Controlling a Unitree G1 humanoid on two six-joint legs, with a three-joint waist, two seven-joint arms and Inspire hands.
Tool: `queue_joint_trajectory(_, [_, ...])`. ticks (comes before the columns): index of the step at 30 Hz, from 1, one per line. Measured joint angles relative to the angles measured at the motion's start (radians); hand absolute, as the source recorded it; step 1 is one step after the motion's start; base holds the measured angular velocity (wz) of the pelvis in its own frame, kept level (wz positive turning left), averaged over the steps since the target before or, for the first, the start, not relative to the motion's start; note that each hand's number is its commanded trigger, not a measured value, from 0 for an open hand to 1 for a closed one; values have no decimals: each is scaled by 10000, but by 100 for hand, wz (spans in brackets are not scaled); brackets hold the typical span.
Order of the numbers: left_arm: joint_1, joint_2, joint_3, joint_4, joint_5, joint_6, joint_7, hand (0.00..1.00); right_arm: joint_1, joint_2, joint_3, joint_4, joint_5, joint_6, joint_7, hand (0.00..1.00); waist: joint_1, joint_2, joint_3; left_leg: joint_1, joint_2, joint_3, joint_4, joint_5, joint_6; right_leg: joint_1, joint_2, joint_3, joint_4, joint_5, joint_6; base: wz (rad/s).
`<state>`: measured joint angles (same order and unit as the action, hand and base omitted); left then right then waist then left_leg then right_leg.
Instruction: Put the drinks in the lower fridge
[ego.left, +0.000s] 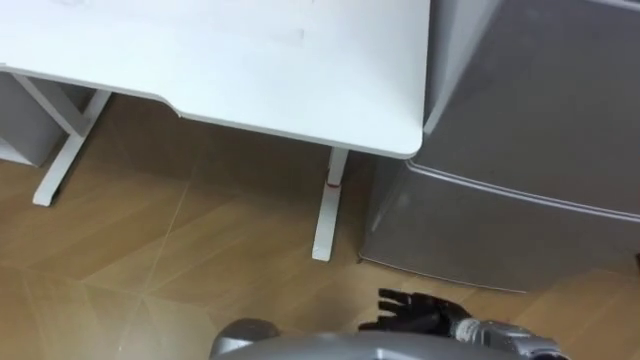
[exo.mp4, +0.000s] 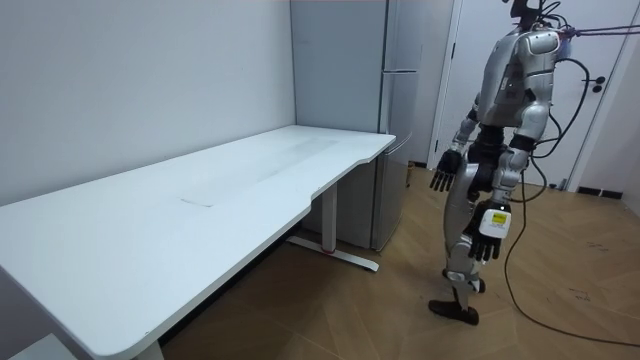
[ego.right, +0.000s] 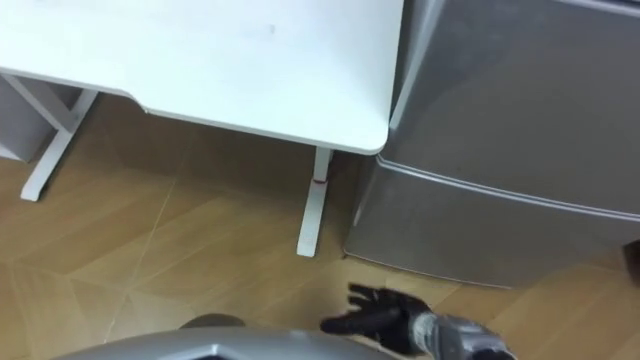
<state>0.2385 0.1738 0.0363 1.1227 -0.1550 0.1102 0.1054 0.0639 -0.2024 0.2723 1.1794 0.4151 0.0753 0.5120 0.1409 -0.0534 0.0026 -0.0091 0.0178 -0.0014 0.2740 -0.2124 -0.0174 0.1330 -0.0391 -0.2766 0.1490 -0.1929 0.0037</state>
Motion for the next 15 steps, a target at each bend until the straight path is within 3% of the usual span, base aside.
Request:
queue_joint_trajectory(9, [105,-97,213,51,398,46,5,0,211,153,-899,722,-65,-94,-584,0,-377,55,4,53,0,5,-45,-2,-3,80,14,19,-147,0,-3,1])
queue_joint_trajectory(15, [200,-138,398,191,398,75,12,0,368,285,-1423,872,122,-130,-1060,0,-581,275,22,159,-1,20,-78,-7,-9,111,10,14,-148,-1,-3,-1])
